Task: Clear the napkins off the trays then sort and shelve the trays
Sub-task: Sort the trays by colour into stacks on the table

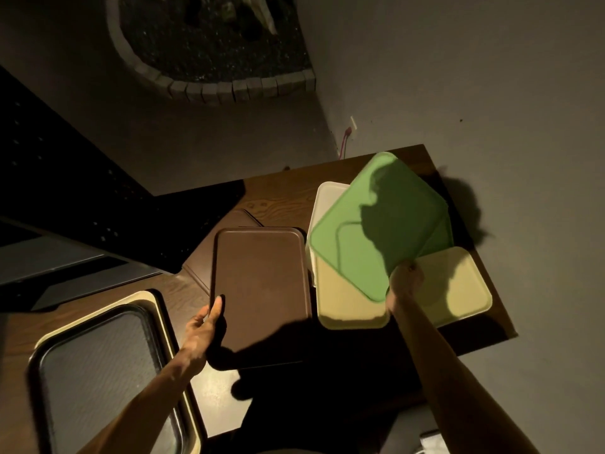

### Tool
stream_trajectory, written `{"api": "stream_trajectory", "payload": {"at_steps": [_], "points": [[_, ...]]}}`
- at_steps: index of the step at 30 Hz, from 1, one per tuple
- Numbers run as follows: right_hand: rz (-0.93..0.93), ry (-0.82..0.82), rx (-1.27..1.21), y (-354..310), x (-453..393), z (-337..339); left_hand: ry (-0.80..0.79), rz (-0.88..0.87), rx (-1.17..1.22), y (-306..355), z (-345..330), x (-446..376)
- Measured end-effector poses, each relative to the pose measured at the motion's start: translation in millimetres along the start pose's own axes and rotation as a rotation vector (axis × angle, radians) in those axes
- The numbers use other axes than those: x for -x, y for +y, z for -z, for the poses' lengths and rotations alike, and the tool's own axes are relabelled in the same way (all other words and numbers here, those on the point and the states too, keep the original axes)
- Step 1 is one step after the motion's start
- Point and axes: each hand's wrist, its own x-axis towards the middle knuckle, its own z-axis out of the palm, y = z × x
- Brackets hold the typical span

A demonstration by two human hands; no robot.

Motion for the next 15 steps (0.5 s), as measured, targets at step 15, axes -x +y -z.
{"api": "stream_trajectory", "payload": {"at_steps": [15], "points": [[0.228,-0.595,0.686,60.0,122.2,-16.2,-0.254,0.141,-0.001,14.2,-15.6,18.7]]}}
